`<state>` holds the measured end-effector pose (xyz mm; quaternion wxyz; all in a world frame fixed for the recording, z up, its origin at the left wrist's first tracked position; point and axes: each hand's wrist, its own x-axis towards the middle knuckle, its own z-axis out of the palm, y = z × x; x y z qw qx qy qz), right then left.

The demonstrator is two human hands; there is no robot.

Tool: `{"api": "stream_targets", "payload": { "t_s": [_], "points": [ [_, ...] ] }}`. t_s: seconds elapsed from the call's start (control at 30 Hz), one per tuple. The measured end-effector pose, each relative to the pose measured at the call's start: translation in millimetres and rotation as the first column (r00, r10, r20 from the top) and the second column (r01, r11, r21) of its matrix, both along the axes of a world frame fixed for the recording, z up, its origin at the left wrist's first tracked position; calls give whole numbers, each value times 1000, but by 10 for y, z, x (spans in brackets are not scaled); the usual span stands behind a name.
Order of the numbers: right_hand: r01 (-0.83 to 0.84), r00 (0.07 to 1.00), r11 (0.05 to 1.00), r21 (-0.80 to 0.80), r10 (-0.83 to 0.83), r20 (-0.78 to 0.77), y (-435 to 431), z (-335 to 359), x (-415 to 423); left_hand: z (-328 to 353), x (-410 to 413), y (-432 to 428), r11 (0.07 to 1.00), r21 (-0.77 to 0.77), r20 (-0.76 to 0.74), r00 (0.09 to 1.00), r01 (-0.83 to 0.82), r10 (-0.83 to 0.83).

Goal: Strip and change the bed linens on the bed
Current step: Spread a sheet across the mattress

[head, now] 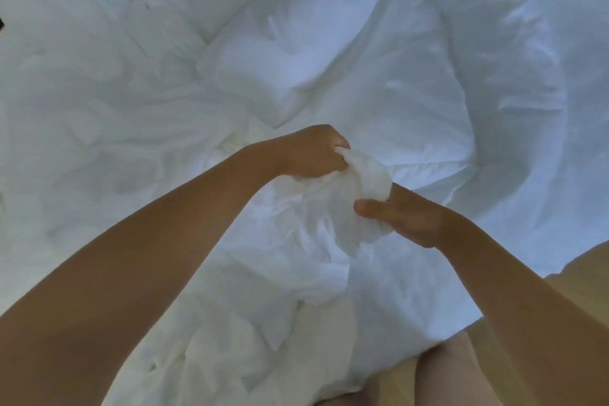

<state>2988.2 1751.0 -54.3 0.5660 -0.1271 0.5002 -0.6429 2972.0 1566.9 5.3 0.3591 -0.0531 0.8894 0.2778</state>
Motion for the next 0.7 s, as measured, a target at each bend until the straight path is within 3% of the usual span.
{"api": "stream_targets", "payload": {
  "t_s": [0.07, 0.13, 0.2, 0.27, 0.33, 0.43, 0.5, 0.53, 0.6, 0.7],
  "points": [
    [-272, 961, 962, 21, 273, -42, -60, -17, -156, 13, -122, 5, 986, 3, 69, 984, -166, 165],
    [-412, 904, 907, 88, 419, -85, -119, -38, -335, 33, -234, 37, 954, -10, 182, 937, -301, 298],
    [-314, 947, 948, 61, 317, -53, -160, -99, -524, 32, -348, 51, 894, -41, 252, 861, -447, 442],
    [-47, 981, 998, -29, 51, 185, -200, -216, -704, 43, -432, 34, 809, -63, 282, 767, -585, 576],
    [143, 899, 989, 36, -145, 413, -267, -272, -803, 60, -436, 39, 767, -24, 332, 719, -641, 611],
    [139, 877, 983, 122, -179, 445, -382, -347, -807, 6, -338, 89, 942, -8, 356, 880, -335, 315],
    [119, 889, 987, 108, -155, 430, -399, -364, -839, -46, -309, 94, 983, -123, 286, 943, -137, 167],
    [114, 898, 988, 107, -148, 414, -390, -358, -856, -40, -323, 85, 976, -163, 229, 956, -147, 182],
    [78, 936, 989, 124, -116, 333, -355, -355, -877, 29, -378, 60, 907, -147, 154, 897, -394, 415],
    [-125, 966, 992, 1, 122, 229, -336, -318, -841, 104, -520, 19, 667, -56, 115, 659, -743, 744]
  ]
}}
